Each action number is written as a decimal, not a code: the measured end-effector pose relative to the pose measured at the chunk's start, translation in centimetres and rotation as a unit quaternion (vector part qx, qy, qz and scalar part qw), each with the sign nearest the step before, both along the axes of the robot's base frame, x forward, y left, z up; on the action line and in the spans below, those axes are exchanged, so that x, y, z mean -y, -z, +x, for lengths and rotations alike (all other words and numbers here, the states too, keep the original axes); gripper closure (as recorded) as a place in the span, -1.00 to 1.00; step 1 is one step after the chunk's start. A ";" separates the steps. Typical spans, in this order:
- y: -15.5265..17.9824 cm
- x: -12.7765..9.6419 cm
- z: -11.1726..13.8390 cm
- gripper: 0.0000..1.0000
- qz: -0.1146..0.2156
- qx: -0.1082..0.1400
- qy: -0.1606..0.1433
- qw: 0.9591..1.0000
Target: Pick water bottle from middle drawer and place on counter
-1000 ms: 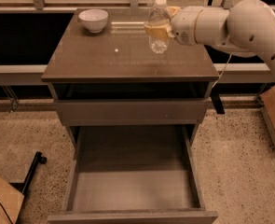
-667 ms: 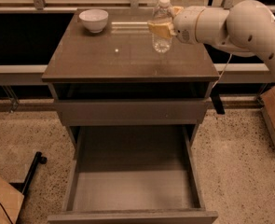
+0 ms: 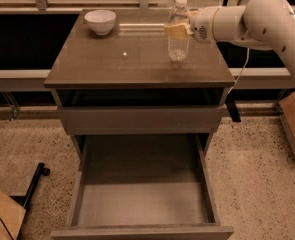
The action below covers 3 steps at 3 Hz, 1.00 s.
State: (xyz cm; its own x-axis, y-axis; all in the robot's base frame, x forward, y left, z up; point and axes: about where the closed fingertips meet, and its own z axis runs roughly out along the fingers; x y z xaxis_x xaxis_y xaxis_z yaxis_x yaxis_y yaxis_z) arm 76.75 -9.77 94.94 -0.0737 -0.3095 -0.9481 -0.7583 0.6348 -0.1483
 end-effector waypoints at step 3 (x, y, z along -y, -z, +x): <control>3.0 1.2 1.9 -0.20 -0.003 -0.085 -0.007 0.996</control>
Offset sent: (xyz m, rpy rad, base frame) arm 0.0202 -0.0208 -0.0334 -0.0120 0.2038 0.0134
